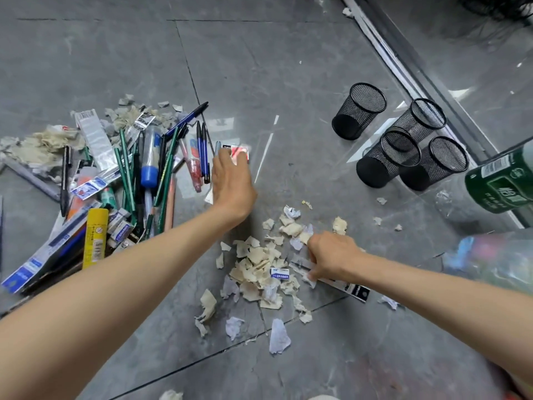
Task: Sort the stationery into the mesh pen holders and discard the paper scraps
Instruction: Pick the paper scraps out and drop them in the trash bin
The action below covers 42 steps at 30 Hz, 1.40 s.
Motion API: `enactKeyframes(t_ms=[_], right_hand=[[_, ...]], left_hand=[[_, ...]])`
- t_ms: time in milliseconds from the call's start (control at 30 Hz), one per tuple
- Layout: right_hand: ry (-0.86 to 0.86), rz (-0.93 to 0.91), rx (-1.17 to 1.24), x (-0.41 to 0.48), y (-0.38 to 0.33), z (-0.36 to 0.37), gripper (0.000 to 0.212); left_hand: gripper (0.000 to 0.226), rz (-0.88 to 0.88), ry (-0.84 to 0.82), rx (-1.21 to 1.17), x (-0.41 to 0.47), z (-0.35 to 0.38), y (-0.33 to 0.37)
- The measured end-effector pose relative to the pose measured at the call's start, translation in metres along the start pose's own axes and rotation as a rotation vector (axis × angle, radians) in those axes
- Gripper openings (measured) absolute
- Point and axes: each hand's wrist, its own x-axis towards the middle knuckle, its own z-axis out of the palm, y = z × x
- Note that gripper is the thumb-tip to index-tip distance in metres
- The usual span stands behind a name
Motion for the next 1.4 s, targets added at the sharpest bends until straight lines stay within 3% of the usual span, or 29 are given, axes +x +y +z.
enactKeyframes(t_ms=[100,200,267,333,467,600,667,733,800,900,1033,1133,1233,1333,1400], right_hand=[[-0.028,0.006,0.087,0.001,0.002,-0.002,0.037],[-0.015,-0.052,0.288,0.003,0.007,-0.020,0.034],[0.009,-0.098,0.471,0.002,0.012,-0.034,0.029],[-0.020,-0.159,0.628,0.000,0.015,-0.044,0.017],[-0.066,-0.177,0.783,-0.003,0.012,-0.046,0.023],[0.009,-0.118,0.586,0.000,0.018,-0.044,0.025],[0.133,-0.072,0.486,0.004,0.027,-0.041,0.026],[0.321,-0.029,0.447,0.007,0.038,-0.037,0.028],[0.399,0.018,0.527,0.009,0.049,-0.034,0.050],[0.300,0.089,0.603,0.012,0.058,-0.028,0.058],[0.177,0.106,0.542,0.014,0.057,-0.006,0.049],[0.243,0.113,0.527,0.010,0.053,0.007,0.041],[0.348,0.170,0.534,0.009,0.057,0.009,0.043],[0.285,0.290,0.537,0.012,0.073,0.013,0.059],[0.235,0.363,0.576,0.014,0.089,0.016,0.068]], left_hand=[[0.051,0.183,-0.074,-0.079,-0.016,0.004,0.007],[0.023,0.378,-0.349,-0.143,-0.027,-0.003,0.014],[0.029,0.390,-0.610,-0.261,-0.035,-0.008,0.019],[0.037,0.357,-0.725,-0.306,-0.042,-0.009,0.021],[0.019,0.301,-0.644,-0.326,-0.045,-0.009,0.015],[0.017,0.127,-0.680,-0.462,-0.039,-0.023,0.003],[0.017,0.009,-0.667,-0.523,-0.033,-0.033,-0.009],[0.017,-0.154,-0.528,-0.578,-0.026,-0.039,-0.024],[0.017,-0.357,-0.310,-0.655,-0.021,-0.040,-0.038],[0.022,-0.550,-0.208,-0.798,-0.022,-0.040,-0.043],[0.033,-0.600,-0.135,-0.764,-0.029,-0.027,-0.032],[0.041,-0.495,-0.003,-0.432,-0.044,-0.013,-0.015],[0.037,-0.306,0.041,-0.280,-0.059,0.003,0.007],[0.035,0.032,-0.108,-0.120,-0.071,0.027,0.016],[0.045,0.180,-0.270,-0.065,-0.074,0.044,0.018]])
